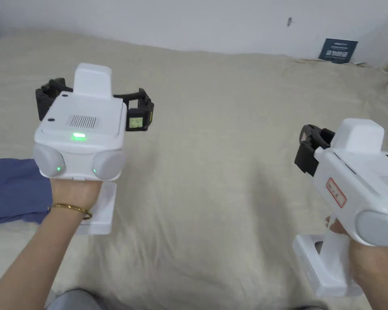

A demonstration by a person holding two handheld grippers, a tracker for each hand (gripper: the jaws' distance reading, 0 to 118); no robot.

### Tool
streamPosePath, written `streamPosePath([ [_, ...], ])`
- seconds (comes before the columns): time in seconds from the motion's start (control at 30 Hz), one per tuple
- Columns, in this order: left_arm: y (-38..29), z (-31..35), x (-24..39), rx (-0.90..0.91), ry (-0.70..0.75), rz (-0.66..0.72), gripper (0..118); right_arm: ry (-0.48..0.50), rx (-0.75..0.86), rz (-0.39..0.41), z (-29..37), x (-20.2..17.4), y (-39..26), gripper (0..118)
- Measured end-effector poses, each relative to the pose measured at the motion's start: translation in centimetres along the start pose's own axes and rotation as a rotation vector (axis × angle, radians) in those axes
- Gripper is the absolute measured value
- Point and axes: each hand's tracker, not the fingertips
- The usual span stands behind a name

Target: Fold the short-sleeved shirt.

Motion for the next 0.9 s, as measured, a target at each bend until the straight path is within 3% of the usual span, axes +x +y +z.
streamPosePath([
  [0.13,-1.6,0.5,1.9,-0.032,-0.042,0.021,111,-0.022,0.013,-0.001,0.2,0.9,-0.4,0],
  [0.17,-2.0,0.6,2.5,-0.040,-0.050,0.027,103,-0.031,0.013,-0.004,0.2,1.0,-0.6,0],
  [0.27,-3.2,1.2,3.3,-0.055,-0.084,0.019,61,-0.044,0.015,-0.020,0.4,1.6,-1.4,0],
  [0.43,-4.4,1.6,4.1,-0.099,-0.108,0.044,15,-0.057,-0.009,-0.022,0.6,2.0,-2.8,0],
  [0.5,-5.1,1.4,4.4,-0.114,-0.105,0.020,3,-0.063,-0.023,-0.027,0.6,2.0,-3.4,0],
  [0.9,-6.2,2.5,3.8,-0.122,-0.092,0.065,0,-0.050,-0.060,-0.070,1.2,1.7,-5.3,0],
])
